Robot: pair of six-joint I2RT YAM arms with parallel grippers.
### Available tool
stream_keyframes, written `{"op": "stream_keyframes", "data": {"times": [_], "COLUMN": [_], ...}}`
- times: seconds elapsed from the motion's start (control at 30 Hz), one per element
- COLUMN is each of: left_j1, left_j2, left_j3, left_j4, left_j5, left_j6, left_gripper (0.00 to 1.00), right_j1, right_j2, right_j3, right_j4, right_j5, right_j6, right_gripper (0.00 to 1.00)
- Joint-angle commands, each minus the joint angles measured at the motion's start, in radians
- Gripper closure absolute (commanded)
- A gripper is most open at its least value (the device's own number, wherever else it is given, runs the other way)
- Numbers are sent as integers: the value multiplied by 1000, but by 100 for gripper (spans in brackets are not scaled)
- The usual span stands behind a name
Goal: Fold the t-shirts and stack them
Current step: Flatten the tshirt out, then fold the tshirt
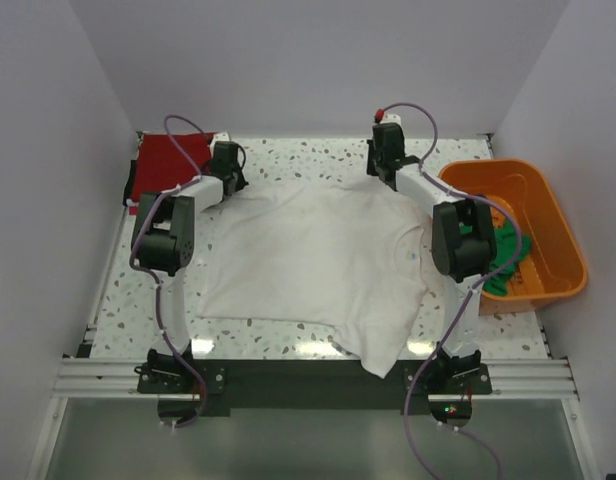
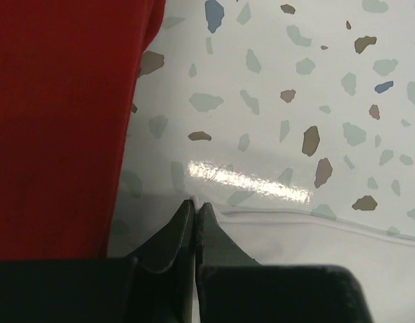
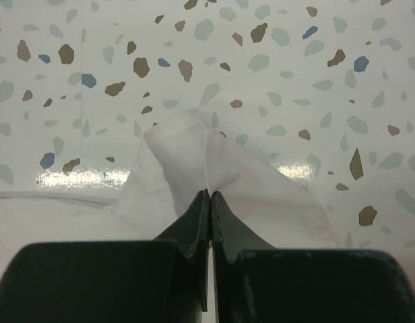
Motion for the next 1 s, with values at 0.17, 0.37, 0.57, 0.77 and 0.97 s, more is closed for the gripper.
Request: {"op": "stream_keyframes", "data": {"times": [0.17,0.37,0.57,0.77,0.97], "left_j1": [11,12,11,12,12], "left_j2": [-31,-140,-246,-330,-453], "left_j3": [9,-119,-287,-406,-550], "left_j4": [99,148,218,223,269], "left_j5": [37,57,71,78,83], "left_j6": [28,31,15,-2,-19], "left_gripper": [100,100,100,100,100], "right_j1": [-8,-8,-8,-8,-8], "right_j2": [-65,-186,-306,-432,-597], "right_j3": [9,-121,-282,-428,-593], "right_j4": [33,48,62,73,67], "right_j5": [10,27,22,-1,-13], "right_j6": [-21,-6,20,29,52], "right_gripper": [100,100,100,100,100]}}
